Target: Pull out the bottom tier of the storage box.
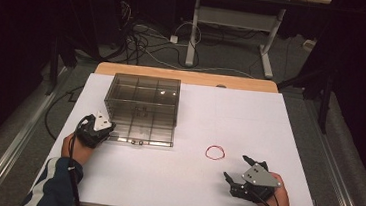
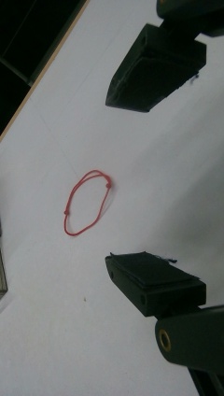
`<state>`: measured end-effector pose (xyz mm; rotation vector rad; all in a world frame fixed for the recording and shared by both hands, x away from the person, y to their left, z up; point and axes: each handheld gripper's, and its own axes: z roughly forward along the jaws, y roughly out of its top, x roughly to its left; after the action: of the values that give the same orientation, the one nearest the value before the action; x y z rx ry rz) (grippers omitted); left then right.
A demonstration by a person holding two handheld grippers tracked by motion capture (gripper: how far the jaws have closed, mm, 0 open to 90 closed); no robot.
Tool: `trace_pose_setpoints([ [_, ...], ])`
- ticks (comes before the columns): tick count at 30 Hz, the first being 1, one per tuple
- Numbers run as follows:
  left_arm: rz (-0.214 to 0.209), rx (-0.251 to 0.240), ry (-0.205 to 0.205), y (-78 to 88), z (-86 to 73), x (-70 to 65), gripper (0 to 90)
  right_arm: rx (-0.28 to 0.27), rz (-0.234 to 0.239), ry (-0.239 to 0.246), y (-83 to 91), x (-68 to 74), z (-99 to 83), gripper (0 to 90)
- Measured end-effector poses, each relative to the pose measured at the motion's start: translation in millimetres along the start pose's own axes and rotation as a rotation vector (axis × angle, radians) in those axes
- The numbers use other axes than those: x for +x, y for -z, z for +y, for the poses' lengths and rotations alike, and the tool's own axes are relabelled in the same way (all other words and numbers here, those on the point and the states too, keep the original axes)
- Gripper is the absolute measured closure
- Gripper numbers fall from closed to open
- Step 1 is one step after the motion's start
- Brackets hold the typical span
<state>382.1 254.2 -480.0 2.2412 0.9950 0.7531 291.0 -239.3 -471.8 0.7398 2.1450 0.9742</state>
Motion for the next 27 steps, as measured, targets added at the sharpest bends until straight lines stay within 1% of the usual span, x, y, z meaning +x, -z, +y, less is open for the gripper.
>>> trace_pose_setpoints([
  [2,0.018,-0.022,0.002,3.2,0.5,0.9,84.0,0.0,0.001,0.003,0.0,0.3,0.1,20.7],
  [4,0.022,-0.03,0.004,4.0,0.5,1.0,83.1,0.0,0.002,0.003,0.0,0.3,0.1,20.7],
  [5,0.025,-0.034,0.002,5.0,0.7,1.4,81.3,0.0,0.001,0.002,0.0,0.4,0.1,20.7],
  [8,0.033,-0.044,0.004,6.4,0.9,1.8,81.3,-0.001,0.002,0.003,0.0,0.4,0.2,20.7],
  [10,0.043,-0.065,0.009,9.1,1.7,2.5,81.2,0.0,0.001,0.003,-0.1,0.3,0.1,20.7],
  [11,0.042,-0.076,0.013,10.3,1.9,2.9,81.2,0.0,0.002,0.003,-0.1,0.3,0.1,20.7],
  [13,0.039,-0.079,0.011,11.2,2.2,3.3,81.0,0.0,0.002,0.003,-0.1,0.3,0.0,20.7],
  [14,0.045,-0.091,0.011,12.4,2.6,3.1,81.0,0.0,0.002,0.003,-0.1,0.3,0.0,20.7],
  [15,0.044,-0.107,0.01,14.3,3.2,2.8,79.0,0.0,0.003,0.004,-0.2,0.4,0.0,20.7],
  [16,0.044,-0.107,0.01,14.3,3.2,2.8,78.9,0.0,0.003,0.004,-0.2,0.4,0.0,20.7],
  [17,0.055,-0.126,0.01,16.4,4.1,1.9,78.8,0.001,0.003,0.002,-0.3,0.4,0.0,20.7],
  [18,0.055,-0.137,0.011,17.8,4.6,1.8,78.7,0.002,0.003,0.003,-0.3,0.3,0.0,20.7],
  [22,0.063,-0.154,0.016,20.4,5.6,1.6,74.0,0.0,0.004,0.005,-0.2,0.6,0.1,20.7],
  [23,0.063,-0.167,0.016,22.3,6.3,1.1,72.6,0.001,0.004,0.002,-0.3,0.6,0.0,20.7],
  [24,0.063,-0.167,0.016,22.3,6.3,1.1,69.1,0.001,0.004,0.002,-0.4,0.6,0.0,20.7],
  [25,0.067,-0.185,0.014,24.3,7.6,-0.2,67.7,0.002,0.004,0.004,-0.4,0.4,-0.1,20.8],
  [26,0.067,-0.185,0.014,24.3,7.6,-0.2,65.9,0.002,0.004,0.004,-0.4,0.4,-0.1,20.8],
  [27,0.065,-0.192,0.012,25.3,8.3,-0.6,65.9,0.001,0.003,0.003,-0.4,0.3,-0.1,20.7],
])
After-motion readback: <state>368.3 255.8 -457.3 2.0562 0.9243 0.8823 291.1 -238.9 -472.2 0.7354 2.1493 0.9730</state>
